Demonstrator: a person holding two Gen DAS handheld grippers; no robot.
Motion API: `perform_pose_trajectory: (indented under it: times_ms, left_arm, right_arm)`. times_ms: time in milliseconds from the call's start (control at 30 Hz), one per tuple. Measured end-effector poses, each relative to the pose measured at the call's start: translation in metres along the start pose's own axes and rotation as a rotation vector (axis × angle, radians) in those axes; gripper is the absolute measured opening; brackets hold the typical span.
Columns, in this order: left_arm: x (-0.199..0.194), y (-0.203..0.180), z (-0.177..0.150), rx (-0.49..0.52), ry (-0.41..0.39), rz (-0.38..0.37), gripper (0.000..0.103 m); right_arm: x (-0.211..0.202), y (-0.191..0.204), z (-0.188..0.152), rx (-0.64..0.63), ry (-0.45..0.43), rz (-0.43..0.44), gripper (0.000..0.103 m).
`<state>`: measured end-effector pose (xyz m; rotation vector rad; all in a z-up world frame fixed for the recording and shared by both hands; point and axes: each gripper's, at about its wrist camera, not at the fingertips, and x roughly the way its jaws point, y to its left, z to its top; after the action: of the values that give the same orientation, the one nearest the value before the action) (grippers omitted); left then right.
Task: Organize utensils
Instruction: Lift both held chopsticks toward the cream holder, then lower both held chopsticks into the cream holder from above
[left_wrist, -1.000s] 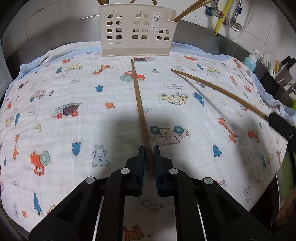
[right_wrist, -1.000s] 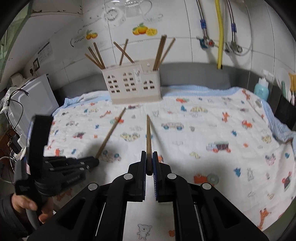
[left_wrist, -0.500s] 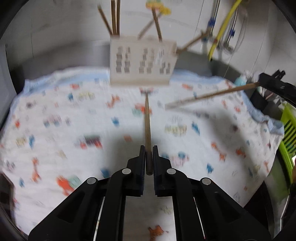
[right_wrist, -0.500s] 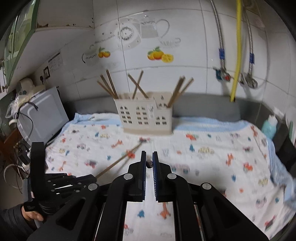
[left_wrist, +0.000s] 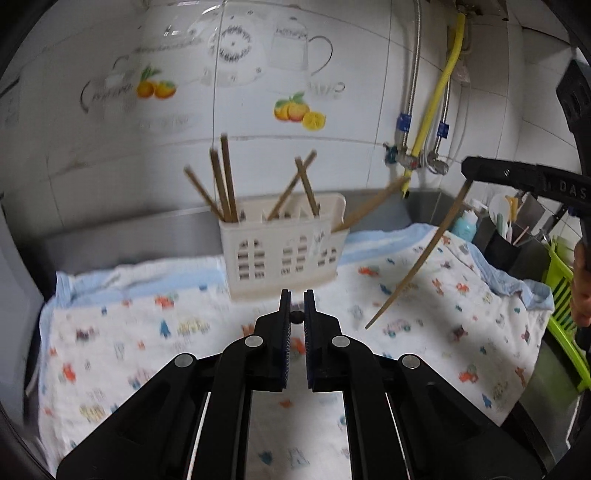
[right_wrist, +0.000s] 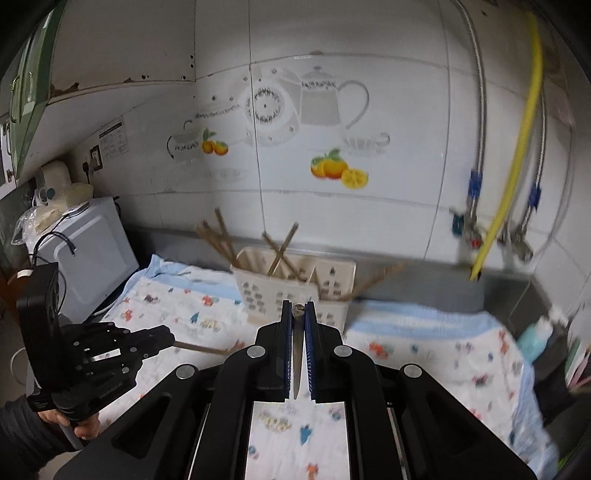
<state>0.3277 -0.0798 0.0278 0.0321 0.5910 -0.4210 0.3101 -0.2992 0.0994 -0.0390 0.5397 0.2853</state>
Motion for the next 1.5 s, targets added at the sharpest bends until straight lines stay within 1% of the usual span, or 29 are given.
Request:
perform_pose_trajectory:
  times_ms: [167,300,433,533,633,867,1100,1267,1333,1500]
  left_arm:
    - [0.005,-0.003,0.028,0.041,-0.013,0.005,0.005]
    - [0.000,-0.004,0.047,0.066,-0.050,0.008,0.005]
    - [-0.008,-0.005,0.071,0.087,-0.094,0.016,0.005]
    - [-0.012,-0.007,0.090,0.100,-0.122,0.020,0.005]
    - [-0.016,-0.009,0.110,0.104,-0.159,0.025,0.005]
    - [-0.021,-0.019,0.146,0.131,-0.243,0.046,0.005]
    - [-0.016,-0.024,0.176,0.163,-0.310,0.087,0.005]
    - [-0.006,-0.022,0.189,0.159,-0.333,0.119,0.005]
    - [0.002,-0.020,0.191,0.160,-0.340,0.151,0.005]
    - [0.023,-0.006,0.193,0.113,-0.324,0.160,0.005]
  right_arm:
    - [0.006,-0.004,0.046,-0.022,-0.045,-0.040,0.006]
    - [0.008,-0.008,0.081,-0.021,-0.091,-0.063,0.006]
    - [0.018,-0.010,0.102,-0.029,-0.112,-0.097,0.006]
    - [0.032,-0.015,0.109,-0.012,-0.114,-0.102,0.006]
    - [0.051,-0.019,0.108,0.014,-0.091,-0.097,0.006]
    - [0.092,-0.022,0.092,0.009,-0.024,-0.102,0.006]
    - [0.113,-0.027,0.078,0.004,0.020,-0.104,0.006]
    - [0.122,-0.031,0.071,0.007,0.039,-0.095,0.007]
    - [0.125,-0.032,0.068,0.003,0.044,-0.093,0.007]
    - [0.126,-0.031,0.064,0.001,0.042,-0.090,0.007]
